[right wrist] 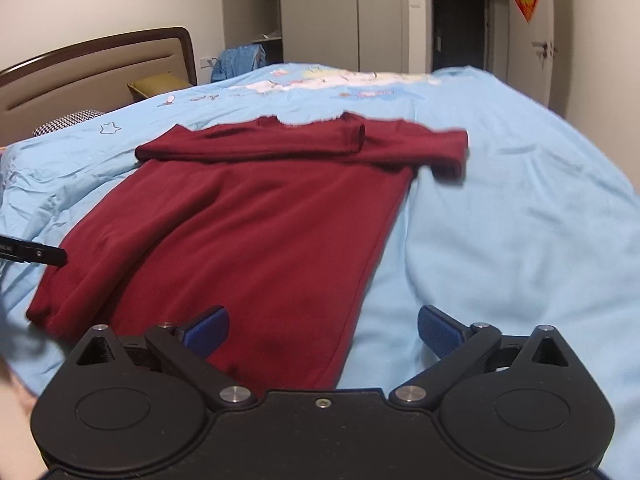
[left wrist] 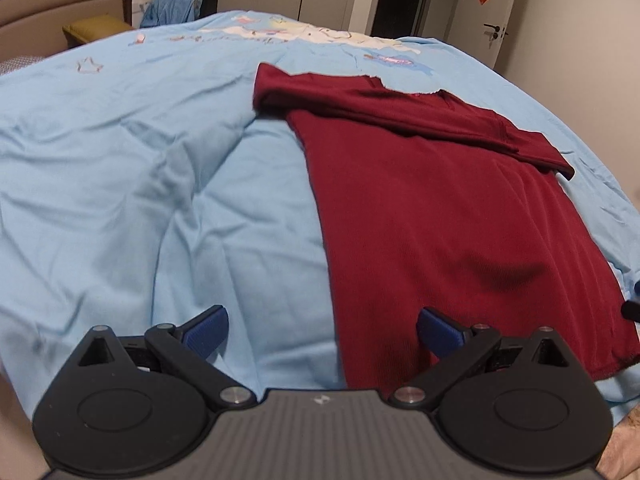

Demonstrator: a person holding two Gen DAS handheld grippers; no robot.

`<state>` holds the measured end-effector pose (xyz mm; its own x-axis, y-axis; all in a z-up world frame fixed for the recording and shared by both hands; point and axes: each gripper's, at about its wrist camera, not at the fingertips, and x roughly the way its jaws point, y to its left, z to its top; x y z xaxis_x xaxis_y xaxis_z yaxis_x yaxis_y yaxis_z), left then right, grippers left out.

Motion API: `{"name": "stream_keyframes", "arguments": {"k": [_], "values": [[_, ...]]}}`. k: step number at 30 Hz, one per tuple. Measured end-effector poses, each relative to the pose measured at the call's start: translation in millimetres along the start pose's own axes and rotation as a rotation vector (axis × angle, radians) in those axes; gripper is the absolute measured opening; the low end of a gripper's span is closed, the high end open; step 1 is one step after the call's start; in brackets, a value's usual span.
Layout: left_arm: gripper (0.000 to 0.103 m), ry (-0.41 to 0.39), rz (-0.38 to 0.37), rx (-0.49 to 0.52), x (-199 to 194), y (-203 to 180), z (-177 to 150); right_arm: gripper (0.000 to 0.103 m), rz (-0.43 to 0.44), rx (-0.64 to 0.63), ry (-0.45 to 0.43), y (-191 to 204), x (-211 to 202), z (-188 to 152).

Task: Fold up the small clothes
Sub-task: 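Fold the sweater side inward over the sleeves with both grippers and release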

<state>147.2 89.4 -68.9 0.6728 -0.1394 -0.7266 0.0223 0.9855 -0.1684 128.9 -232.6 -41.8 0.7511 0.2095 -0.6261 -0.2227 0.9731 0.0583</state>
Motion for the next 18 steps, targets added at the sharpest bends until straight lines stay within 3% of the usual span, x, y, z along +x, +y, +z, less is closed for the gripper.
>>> {"name": "stream_keyframes", "arguments": {"k": [4,10,12,13,14,18], "values": [[0.102,0.013,-0.008,-0.026,-6,-3,-14,0.082,-0.003,0.023,0.028,9,-10,-19],[0.084,0.041,-0.028,-0.058,-9,-7,-18,0.048,-0.008,0.055,0.052,16,-18,-31],[0.074,0.056,-0.051,-0.08,-10,-6,-19,0.036,-0.017,0.058,0.061,17,-18,-32],[0.071,0.061,-0.064,-0.083,-9,-7,-20,0.027,-0.027,0.058,0.063,17,-18,-33],[0.063,0.065,-0.072,-0.079,-10,-8,-21,0.015,-0.034,0.057,0.063,17,-20,-34],[0.017,0.088,-0.123,-0.083,-12,-11,-21,0.005,-0.04,0.054,0.05,14,-28,-34]]}}
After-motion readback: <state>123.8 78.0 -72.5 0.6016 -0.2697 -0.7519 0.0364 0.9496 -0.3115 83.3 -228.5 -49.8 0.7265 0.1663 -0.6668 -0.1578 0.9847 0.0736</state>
